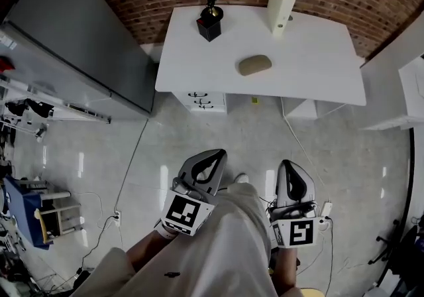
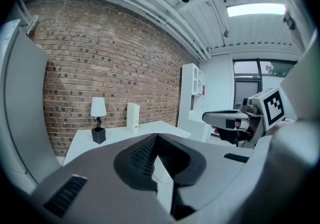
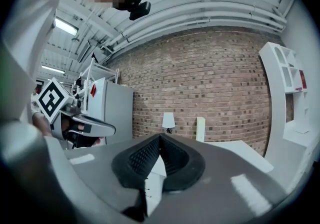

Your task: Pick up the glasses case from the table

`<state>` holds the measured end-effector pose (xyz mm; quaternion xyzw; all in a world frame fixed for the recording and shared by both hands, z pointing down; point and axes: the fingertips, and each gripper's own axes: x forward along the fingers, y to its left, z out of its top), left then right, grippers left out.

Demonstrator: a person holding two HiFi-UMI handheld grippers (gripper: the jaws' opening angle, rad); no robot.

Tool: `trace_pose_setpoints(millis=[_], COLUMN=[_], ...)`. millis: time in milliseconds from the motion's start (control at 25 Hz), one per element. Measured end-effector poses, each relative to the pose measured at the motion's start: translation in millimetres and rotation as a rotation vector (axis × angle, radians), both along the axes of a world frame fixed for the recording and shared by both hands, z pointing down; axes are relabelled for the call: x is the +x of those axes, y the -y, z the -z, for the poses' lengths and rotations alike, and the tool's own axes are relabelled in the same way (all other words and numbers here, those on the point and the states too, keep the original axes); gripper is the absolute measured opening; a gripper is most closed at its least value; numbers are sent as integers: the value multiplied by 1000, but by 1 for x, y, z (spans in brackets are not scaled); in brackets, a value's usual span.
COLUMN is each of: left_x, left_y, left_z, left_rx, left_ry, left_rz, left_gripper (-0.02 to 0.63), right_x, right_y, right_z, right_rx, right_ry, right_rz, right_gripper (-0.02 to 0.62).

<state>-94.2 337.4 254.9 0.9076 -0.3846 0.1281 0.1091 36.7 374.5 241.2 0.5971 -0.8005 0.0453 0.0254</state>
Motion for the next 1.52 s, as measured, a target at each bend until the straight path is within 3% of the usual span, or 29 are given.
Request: trace_pose_setpoints(millis=[240,560,760,1160,1520], left_x=[40,46,60,106,103], left_y=[-19,-22,-22,1,79], left_z=[-2,-4,-10,-9,-12], left_rx=[-3,17,-16,6,26], left_ry=[37,76,68,40,34], left_rz=[80,166,132,22,26], left_gripper=[7,7,7,6,6], right_x=[45,69,75,109,102], right_y=[-3,2,3,8,79], right_z=[-9,-16,-5,-3,-9], right_rx=[22,20,53,83,73], right_ry=[29,48,55,54,44], right_rz=[85,153,135,43,56], right_gripper=[9,9,9,9,9])
